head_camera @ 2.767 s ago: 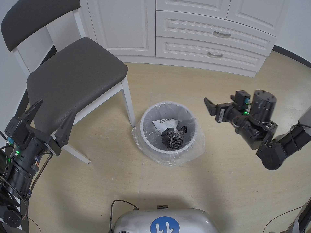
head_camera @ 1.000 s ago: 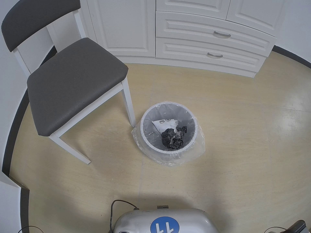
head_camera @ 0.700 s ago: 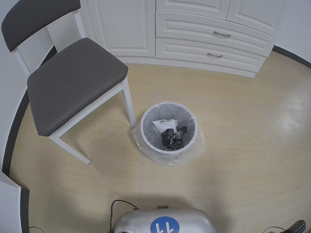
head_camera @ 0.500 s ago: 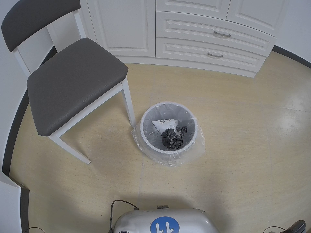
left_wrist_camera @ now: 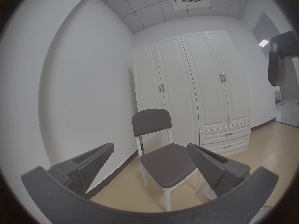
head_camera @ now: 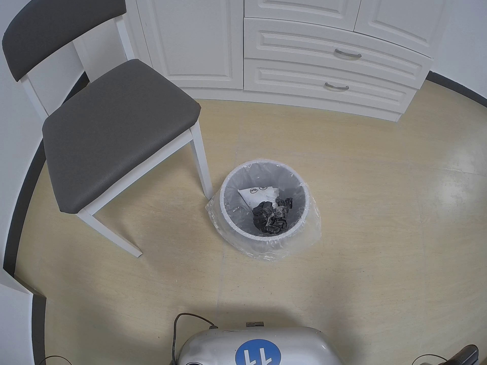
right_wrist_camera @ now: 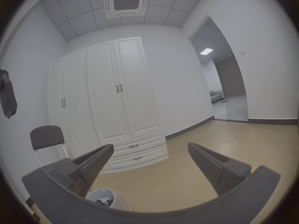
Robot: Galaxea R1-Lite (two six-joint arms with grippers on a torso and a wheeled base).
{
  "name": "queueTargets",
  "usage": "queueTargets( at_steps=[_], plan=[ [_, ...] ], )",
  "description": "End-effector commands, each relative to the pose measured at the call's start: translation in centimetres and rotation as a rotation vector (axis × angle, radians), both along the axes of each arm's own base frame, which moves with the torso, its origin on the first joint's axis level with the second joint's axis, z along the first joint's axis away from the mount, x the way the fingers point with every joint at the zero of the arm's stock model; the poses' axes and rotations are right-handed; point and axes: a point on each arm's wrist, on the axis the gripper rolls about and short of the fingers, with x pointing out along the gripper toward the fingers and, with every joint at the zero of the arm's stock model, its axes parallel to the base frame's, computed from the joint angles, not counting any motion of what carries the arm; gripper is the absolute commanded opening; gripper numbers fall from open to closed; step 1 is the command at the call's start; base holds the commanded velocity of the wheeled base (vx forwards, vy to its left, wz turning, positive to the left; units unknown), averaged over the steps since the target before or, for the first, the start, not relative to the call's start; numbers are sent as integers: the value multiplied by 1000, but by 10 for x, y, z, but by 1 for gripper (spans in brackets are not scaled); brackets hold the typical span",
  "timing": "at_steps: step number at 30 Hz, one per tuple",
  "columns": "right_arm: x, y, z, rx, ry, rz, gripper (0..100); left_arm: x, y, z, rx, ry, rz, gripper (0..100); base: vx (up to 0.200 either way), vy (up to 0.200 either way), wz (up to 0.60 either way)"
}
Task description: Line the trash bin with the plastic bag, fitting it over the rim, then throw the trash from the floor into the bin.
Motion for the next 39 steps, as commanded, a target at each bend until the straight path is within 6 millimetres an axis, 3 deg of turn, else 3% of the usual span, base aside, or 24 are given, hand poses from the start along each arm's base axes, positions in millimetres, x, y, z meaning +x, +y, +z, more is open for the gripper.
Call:
queueTargets(
  at_steps=[1,5,6,7,10,18,33,39],
  plan=[
    [-2,0,-1,-5,-13,4,100,7,0,-15,3,28,2,100,0,0,0],
    [1,0,-3,-14,-65,8,100,32,0,-47,-2,164,1,100,0,0,0],
    [1,0,-3,-14,-65,8,100,32,0,-47,-2,164,1,100,0,0,0],
    [4,0,-9,-15,-112,4,100,45,0,-67,-3,217,2,100,0,0,0],
    [14,1,-28,-39,-158,-10,100,60,0,-92,-13,233,-6,100,0,0,0],
    [18,0,-35,-51,-112,-31,100,70,-2,-125,13,450,-53,100,0,0,0],
    [33,-1,-63,8,203,-67,100,71,-6,-126,39,472,-252,100,0,0,0],
    [35,-1,-70,-16,277,-65,100,71,-3,-127,-152,446,-171,100,0,0,0]
  ],
)
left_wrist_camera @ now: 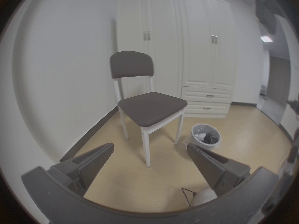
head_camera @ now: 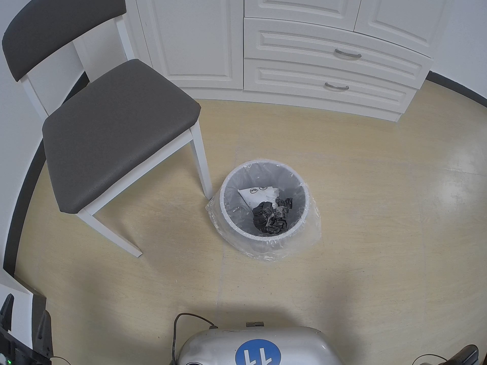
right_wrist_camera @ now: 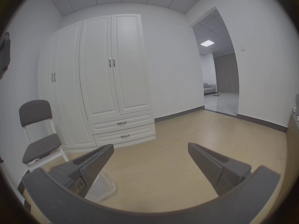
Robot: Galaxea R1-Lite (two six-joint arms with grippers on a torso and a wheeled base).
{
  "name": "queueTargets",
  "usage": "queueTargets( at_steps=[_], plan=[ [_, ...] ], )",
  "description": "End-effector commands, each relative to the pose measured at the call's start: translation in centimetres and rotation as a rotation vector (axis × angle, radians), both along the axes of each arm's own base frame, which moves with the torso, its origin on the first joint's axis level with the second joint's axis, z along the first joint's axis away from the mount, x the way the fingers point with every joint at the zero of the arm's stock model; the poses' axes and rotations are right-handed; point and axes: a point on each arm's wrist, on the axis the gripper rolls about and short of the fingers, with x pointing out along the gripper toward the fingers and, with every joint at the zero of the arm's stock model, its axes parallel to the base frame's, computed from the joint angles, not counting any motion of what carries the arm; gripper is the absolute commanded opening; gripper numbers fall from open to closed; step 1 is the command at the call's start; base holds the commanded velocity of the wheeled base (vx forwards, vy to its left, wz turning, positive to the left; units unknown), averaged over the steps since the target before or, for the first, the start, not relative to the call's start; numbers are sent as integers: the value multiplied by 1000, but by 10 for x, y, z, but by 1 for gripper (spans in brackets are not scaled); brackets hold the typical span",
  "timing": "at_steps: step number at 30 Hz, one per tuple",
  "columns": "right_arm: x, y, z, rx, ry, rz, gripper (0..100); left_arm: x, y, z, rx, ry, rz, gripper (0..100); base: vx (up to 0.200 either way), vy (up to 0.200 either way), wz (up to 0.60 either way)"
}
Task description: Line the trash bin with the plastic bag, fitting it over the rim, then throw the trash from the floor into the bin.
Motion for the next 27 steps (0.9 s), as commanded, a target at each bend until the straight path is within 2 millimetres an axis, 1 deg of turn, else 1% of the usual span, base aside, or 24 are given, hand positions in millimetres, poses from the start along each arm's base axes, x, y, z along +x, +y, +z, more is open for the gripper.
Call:
queueTargets(
  at_steps=[1,9,16,22,27],
  plan=[
    [2,0,-10,-23,63,3,100,1,1,-6,-71,10,55,100,0,0,0],
    [3,2,-12,-139,119,47,100,0,1,-6,-12,11,62,100,0,0,0],
    [6,2,-30,-153,301,69,100,0,1,-6,-7,11,60,100,0,0,0],
    [7,4,-30,-181,296,162,100,0,2,-5,-13,8,104,100,0,0,0],
    [7,5,-30,-211,299,207,100,0,2,-5,-20,10,103,100,0,0,0]
  ],
)
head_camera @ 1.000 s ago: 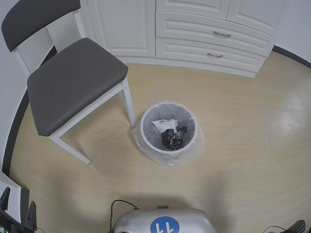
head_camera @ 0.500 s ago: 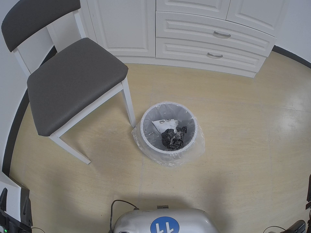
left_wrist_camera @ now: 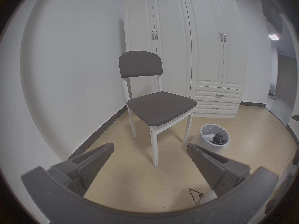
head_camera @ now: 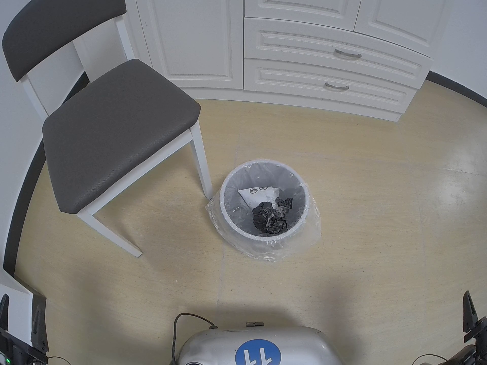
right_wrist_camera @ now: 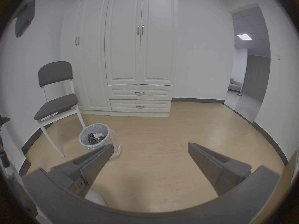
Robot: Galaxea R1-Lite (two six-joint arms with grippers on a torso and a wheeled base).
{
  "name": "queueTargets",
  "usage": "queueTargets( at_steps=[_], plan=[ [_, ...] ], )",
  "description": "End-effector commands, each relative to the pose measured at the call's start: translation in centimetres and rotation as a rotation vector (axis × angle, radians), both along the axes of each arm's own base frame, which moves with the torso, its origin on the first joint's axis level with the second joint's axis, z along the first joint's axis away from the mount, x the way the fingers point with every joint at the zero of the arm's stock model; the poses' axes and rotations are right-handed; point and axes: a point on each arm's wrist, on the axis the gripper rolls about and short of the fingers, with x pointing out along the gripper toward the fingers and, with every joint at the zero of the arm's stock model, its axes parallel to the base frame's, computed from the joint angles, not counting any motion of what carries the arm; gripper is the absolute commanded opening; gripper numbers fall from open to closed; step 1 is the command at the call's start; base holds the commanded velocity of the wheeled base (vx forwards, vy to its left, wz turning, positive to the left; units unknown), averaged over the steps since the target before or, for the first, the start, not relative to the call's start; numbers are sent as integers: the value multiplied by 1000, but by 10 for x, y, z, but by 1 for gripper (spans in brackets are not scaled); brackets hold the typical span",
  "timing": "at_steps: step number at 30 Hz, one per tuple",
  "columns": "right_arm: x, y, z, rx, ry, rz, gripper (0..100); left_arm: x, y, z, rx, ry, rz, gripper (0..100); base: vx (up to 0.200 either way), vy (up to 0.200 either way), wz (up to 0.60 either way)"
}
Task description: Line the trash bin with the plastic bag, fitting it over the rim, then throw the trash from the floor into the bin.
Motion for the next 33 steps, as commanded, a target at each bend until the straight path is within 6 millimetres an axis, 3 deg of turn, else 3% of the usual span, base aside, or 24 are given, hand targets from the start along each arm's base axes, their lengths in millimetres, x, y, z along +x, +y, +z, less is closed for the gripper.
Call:
queueTargets(
  at_steps=[1,33],
  plan=[
    [0,0,-5,-1,3,16,100,0,0,-5,2,6,-3,100,0,0,0],
    [1,3,-12,-10,81,141,100,1,-3,-10,21,56,-159,100,0,0,0]
  ],
)
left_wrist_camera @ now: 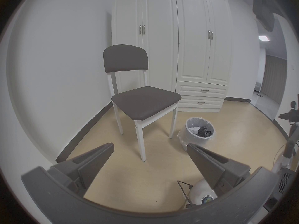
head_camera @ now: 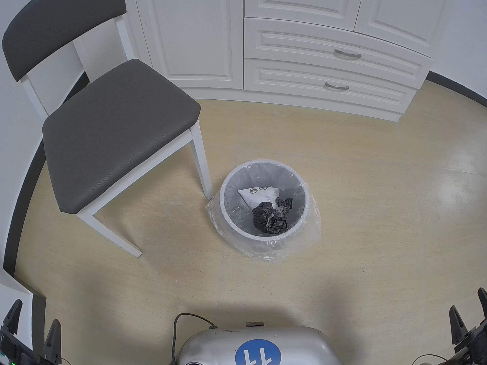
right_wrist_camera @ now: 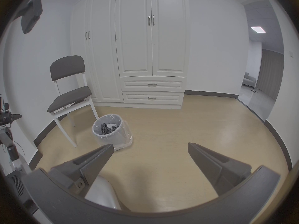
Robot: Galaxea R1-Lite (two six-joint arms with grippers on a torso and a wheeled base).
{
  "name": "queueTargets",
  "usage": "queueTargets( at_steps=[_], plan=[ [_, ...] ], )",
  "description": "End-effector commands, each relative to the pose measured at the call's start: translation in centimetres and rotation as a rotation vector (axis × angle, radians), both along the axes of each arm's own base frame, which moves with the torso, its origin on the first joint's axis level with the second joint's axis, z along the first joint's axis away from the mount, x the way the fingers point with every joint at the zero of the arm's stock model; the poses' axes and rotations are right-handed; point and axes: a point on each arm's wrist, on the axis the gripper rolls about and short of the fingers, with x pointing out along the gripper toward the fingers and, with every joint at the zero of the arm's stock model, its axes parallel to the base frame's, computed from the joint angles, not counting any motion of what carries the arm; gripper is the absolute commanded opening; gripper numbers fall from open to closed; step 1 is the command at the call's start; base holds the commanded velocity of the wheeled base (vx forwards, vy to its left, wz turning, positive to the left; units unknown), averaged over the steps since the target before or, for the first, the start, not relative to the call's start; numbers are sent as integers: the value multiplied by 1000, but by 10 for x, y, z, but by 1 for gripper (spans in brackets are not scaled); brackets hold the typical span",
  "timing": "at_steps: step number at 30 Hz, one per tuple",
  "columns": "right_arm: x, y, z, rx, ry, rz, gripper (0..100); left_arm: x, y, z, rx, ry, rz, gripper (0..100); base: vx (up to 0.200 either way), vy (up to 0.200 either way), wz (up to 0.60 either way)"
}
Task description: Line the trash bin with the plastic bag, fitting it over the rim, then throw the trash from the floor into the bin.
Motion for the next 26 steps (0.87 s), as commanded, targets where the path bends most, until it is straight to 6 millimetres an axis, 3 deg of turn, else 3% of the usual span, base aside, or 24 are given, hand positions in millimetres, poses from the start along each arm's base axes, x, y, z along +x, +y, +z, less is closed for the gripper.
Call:
queueTargets(
  at_steps=[1,26],
  plan=[
    [0,0,-4,2,-4,0,100,0,0,-5,1,2,-3,100,0,0,0],
    [0,0,-4,16,-10,-3,100,0,0,-5,-8,2,5,100,0,0,0]
  ],
)
